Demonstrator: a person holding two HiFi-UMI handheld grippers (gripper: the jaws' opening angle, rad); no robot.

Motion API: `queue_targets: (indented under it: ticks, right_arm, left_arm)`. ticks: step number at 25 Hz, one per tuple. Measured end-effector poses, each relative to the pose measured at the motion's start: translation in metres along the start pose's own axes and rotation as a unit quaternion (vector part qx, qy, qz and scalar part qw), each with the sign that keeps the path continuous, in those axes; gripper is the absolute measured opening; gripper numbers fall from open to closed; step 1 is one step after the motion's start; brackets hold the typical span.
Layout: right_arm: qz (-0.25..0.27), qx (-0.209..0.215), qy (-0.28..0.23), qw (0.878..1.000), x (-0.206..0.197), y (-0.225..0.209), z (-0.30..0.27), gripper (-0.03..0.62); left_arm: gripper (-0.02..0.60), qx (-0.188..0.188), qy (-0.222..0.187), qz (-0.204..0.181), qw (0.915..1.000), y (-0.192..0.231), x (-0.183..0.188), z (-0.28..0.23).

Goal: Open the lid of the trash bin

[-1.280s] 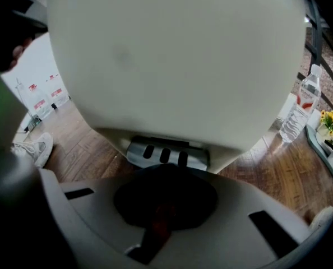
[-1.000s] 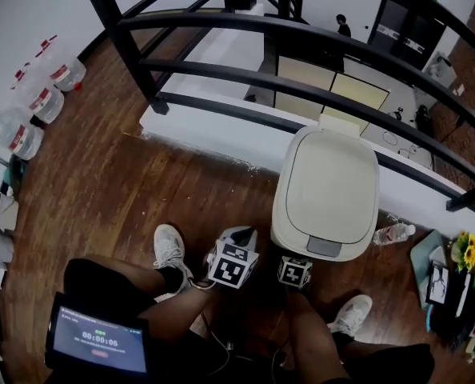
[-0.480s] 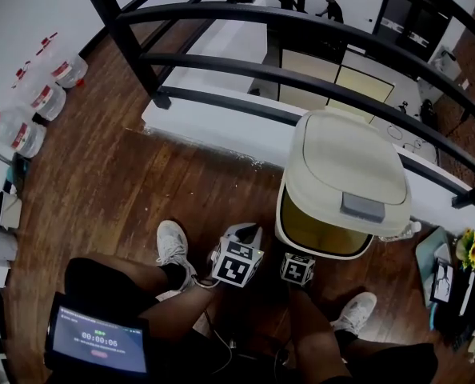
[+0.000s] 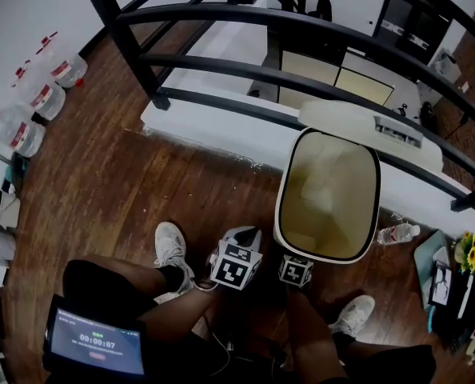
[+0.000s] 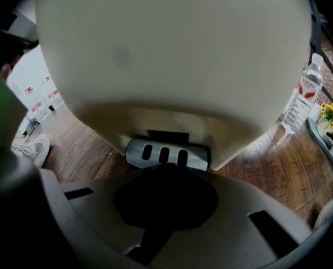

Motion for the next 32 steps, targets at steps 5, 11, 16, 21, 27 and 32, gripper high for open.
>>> queue_targets:
  ticks: [5,11,16,21,27,32]
  right_arm:
    - [-0.002,-0.002,0.002,1.000,-0.001,-0.002,0.001,0.006]
    - [-0.004,0.000,0.004,1.000,0.001,0.002,0.001,0.006]
    - [-0.002,0.001,-0.006,1.000,0.001,0.002,-0.004,0.006]
    - [0.000,-0.001,-0.001,1.000,0.000,0.001,-0.004,0.006]
    - [0.004,-0.001,0.001,1.000,-0.002,0.001,-0.006,0.006]
    - [0.006,-0.002,0.002,1.000,-0.002,0.000,-0.004,0.006]
  left_arm:
    - [-0.003,0.006,0.009,0.009,0.9999,0.005,-0.002,0.000]
    - [-0.003,0.008,0.004,0.011,0.9999,0.007,-0.004,0.000]
    - [-0.003,0.007,0.006,0.009,0.9999,0.006,-0.004,0.001]
    - [-0.003,0.007,0.005,0.013,0.9999,0.008,-0.004,0.001]
    - [-0.003,0.007,0.007,0.013,0.9999,0.008,-0.006,0.001]
    - [-0.003,0.003,0.007,0.010,0.9999,0.004,-0.004,0.003]
Point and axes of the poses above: the fingertips, and each gripper's own axes: z backward along the fingers, y to its left, x out of its top, the point moved 5 cm from there along z, backward along the fingers, and after that the axes turned 7 degrees about x, right-handed, at the moved point
